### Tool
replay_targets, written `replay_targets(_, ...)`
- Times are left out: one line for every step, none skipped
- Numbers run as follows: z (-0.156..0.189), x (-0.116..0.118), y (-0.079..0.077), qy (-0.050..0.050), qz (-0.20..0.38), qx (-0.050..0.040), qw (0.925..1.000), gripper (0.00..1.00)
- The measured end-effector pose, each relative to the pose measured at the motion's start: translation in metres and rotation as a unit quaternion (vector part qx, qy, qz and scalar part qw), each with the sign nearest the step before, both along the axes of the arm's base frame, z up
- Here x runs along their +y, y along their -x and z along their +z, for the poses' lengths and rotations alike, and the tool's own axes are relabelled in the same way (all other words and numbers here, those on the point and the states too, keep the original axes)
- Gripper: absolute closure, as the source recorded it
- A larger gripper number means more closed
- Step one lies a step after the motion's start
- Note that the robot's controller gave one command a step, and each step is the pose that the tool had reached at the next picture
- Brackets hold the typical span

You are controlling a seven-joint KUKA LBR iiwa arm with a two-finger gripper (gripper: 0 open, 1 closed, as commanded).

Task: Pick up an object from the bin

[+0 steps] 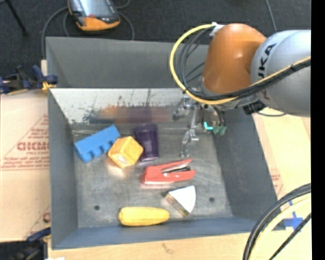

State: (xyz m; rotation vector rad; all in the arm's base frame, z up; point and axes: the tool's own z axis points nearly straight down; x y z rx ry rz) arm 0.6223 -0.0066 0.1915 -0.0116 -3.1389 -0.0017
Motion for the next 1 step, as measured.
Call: replay_targets(0.0044, -0.0001, -0.0017, 0.000, 0.000, -0.0038, 1.0000, 0.00)
